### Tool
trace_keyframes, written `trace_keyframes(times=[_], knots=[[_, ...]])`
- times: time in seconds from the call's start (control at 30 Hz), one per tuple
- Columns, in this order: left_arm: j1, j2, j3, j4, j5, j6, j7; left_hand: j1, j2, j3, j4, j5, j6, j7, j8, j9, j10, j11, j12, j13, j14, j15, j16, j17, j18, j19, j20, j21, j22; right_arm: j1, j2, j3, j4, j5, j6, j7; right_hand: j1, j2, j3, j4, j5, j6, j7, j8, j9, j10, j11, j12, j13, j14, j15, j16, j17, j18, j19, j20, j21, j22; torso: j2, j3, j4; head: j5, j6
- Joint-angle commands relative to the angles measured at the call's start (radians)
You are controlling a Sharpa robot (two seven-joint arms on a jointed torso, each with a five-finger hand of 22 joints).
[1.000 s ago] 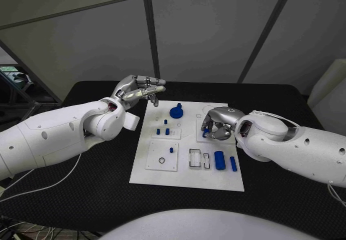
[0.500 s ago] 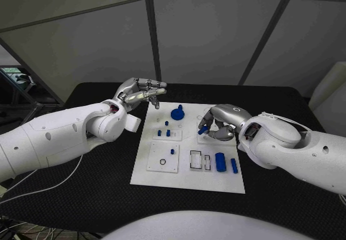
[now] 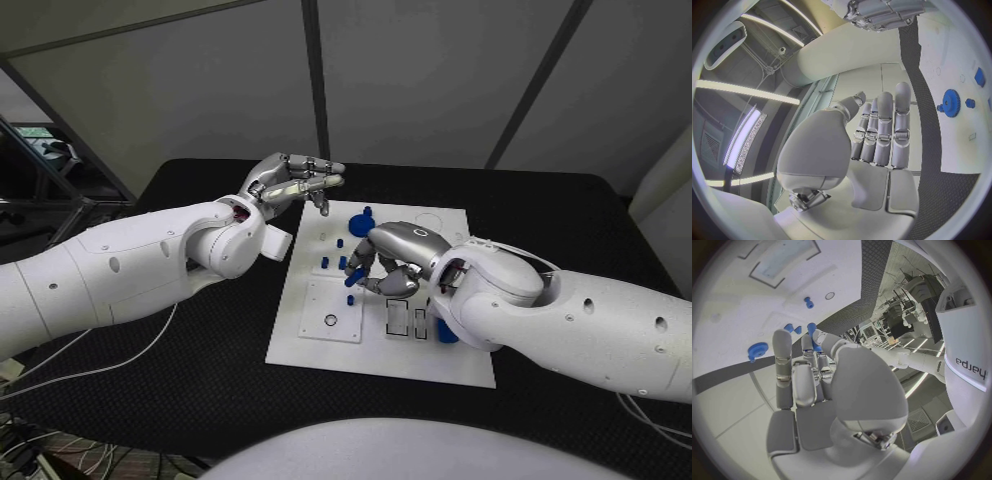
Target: Assemble the parts on the task board
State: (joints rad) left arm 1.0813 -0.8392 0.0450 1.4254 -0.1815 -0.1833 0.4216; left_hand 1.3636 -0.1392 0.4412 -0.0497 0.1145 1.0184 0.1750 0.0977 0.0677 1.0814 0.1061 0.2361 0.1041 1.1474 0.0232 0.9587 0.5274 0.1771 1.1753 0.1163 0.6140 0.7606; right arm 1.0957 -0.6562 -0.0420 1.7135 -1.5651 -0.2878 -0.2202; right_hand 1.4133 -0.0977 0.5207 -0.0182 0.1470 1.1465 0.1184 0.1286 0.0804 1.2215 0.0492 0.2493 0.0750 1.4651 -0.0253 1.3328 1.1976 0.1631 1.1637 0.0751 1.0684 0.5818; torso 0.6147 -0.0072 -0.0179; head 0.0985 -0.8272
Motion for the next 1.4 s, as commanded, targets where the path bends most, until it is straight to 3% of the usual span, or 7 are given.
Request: trace_keyframes(times=[0.03, 0.17, 0.53, 0.87, 1.4], knots=[[0.001, 0.002, 0.001, -0.003, 0.003, 0.013, 0.003, 0.001, 0.009, -0.007, -0.001, -0.005, -0.004, -0.001, 0.007, 0.001, -0.007, 0.001, 0.006, -0.001, -0.006, 0.001, 0.002, -0.001, 0.006, -0.007, 0.001, -0.005, -0.002, -0.007, 0.030, -0.004, -0.010, 0.019, 0.015, 0.053, -0.002, -0.007, 0.006, -0.001, 0.008, 0.004, 0.011, 0.002, 0.013, -0.002, 0.005, -0.004, -0.002, 0.040, -0.002, 0.002, -0.001, 0.003, -0.006, -0.001, 0.003, -0.002, 0.001, -0.0014, 0.0005, 0.008, -0.002], [0.002, 0.002, 0.001, -0.006, 0.003, 0.011, 0.003, 0.001, 0.009, -0.007, -0.001, -0.005, -0.004, -0.001, 0.007, 0.001, -0.007, 0.001, 0.006, -0.001, -0.006, 0.001, 0.002, -0.002, 0.006, -0.007, 0.001, -0.005, -0.002, -0.016, 0.067, -0.017, -0.024, 0.016, 0.032, 0.066, -0.003, -0.008, 0.006, -0.002, 0.009, 0.003, 0.012, 0.002, 0.013, -0.003, 0.006, -0.005, -0.002, 0.040, -0.002, 0.002, -0.001, 0.004, -0.007, -0.001, 0.003, -0.002, 0.000, -0.0025, -0.0011, 0.015, -0.008], [0.002, -0.001, 0.001, -0.014, 0.003, 0.008, 0.004, 0.001, 0.009, -0.007, -0.001, -0.005, -0.004, -0.001, 0.007, 0.001, -0.007, 0.001, 0.006, -0.001, -0.006, 0.001, 0.002, -0.002, 0.006, -0.007, 0.001, -0.005, -0.002, -0.029, 0.111, -0.051, -0.062, -0.002, 0.086, 0.060, -0.011, -0.012, 0.002, -0.002, 0.014, 0.002, 0.013, 0.001, 0.013, -0.004, 0.007, -0.007, -0.002, 0.039, 0.000, -0.001, -0.006, 0.004, -0.012, 0.001, 0.000, -0.008, -0.001, 0.0000, -0.0012, 0.031, -0.019], [0.003, 0.000, 0.001, -0.019, 0.003, 0.008, 0.005, 0.001, 0.009, -0.007, -0.001, -0.005, -0.004, -0.001, 0.007, 0.001, -0.007, 0.001, 0.006, -0.001, -0.006, 0.001, 0.002, -0.002, 0.006, -0.007, 0.001, -0.005, -0.002, -0.036, 0.127, -0.057, -0.078, -0.037, 0.126, 0.034, -0.015, -0.013, -0.001, -0.001, 0.017, 0.003, 0.013, 0.001, 0.013, -0.003, 0.007, -0.007, -0.002, 0.039, 0.000, 0.000, -0.006, 0.004, -0.012, 0.002, 0.001, -0.007, -0.001, 0.0001, -0.0026, 0.034, -0.024], [0.003, -0.003, 0.001, -0.019, 0.003, 0.009, 0.004, 0.001, 0.009, -0.007, -0.001, -0.005, -0.004, -0.001, 0.007, 0.001, -0.007, 0.001, 0.006, -0.001, -0.006, 0.001, 0.002, -0.002, 0.006, -0.007, 0.001, -0.005, -0.002, -0.039, 0.115, -0.057, -0.068, -0.091, 0.122, -0.008, -0.020, -0.015, -0.006, -0.001, 0.020, 0.003, 0.012, 0.001, 0.013, -0.003, 0.007, -0.008, -0.001, 0.039, 0.000, 0.001, -0.004, 0.004, -0.013, 0.003, 0.002, -0.006, -0.001, -0.0001, -0.0025, 0.035, -0.027]])
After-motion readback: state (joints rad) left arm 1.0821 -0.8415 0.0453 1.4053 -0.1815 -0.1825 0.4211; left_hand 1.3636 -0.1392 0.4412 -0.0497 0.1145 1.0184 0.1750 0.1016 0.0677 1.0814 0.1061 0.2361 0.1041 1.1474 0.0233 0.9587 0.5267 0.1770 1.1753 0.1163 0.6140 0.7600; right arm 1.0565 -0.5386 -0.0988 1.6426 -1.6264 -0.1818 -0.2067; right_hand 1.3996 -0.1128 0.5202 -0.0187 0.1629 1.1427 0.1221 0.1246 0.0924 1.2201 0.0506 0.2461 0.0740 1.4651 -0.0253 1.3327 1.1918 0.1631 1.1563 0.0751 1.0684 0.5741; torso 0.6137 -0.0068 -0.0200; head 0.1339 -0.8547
